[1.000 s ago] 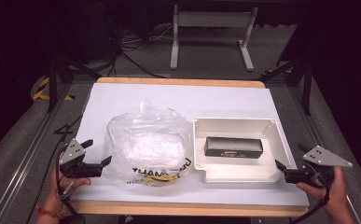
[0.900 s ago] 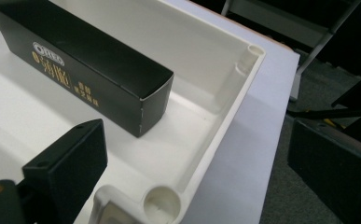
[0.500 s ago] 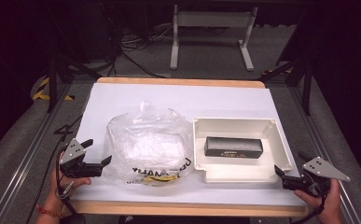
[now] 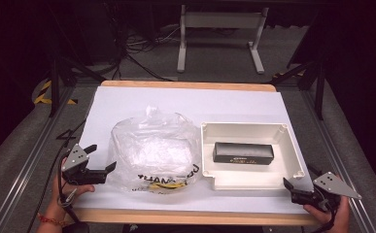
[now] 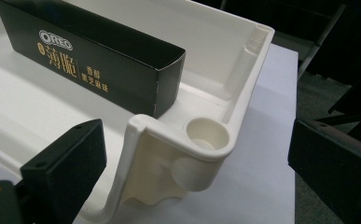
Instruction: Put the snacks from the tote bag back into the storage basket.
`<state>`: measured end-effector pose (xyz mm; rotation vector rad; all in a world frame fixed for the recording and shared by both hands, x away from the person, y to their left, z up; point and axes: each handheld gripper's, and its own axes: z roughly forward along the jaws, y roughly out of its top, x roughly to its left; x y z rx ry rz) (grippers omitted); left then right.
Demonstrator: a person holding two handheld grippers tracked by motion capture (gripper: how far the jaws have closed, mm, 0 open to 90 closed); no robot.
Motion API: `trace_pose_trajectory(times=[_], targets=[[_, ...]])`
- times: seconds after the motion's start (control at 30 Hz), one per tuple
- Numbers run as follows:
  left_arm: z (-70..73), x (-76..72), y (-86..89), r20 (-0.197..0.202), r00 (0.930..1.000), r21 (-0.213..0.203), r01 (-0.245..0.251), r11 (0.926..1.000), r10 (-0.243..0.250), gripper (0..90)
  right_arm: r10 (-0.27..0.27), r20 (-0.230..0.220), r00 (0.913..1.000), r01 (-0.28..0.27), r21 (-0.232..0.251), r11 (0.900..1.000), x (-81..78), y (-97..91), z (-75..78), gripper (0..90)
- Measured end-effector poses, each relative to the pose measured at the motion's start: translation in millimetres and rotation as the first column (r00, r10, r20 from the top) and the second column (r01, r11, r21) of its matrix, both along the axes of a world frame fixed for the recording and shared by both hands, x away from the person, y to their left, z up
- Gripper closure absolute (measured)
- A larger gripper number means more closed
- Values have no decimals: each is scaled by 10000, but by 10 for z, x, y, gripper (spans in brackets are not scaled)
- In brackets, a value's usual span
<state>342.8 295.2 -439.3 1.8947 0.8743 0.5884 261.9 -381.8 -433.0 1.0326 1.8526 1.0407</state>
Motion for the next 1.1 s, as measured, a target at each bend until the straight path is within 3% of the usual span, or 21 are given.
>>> trace_pose_trajectory(times=[0.03, 0.27, 0.53, 1.1], targets=[[2, 2, -2, 7, 10000, 21, -39, 10000, 39, 61, 17, 9, 10000, -17, -122, 9999, -1, -5, -10, 51], [6, 2, 4, 47, 9999, -17, -90, 10000, 90, 61, 126, 34, 9999, -127, 258, 9996, -17, -40, -83, 52], [7, -31, 18, 172, 9998, 16, 52, 10000, -52, 61, 245, 81, 9997, -243, -188, 9995, -25, 33, -63, 52], [10, -16, -1, 161, 9999, 71, 38, 10000, -40, 61, 152, 103, 9998, -150, -234, 9996, -28, 31, -69, 52]])
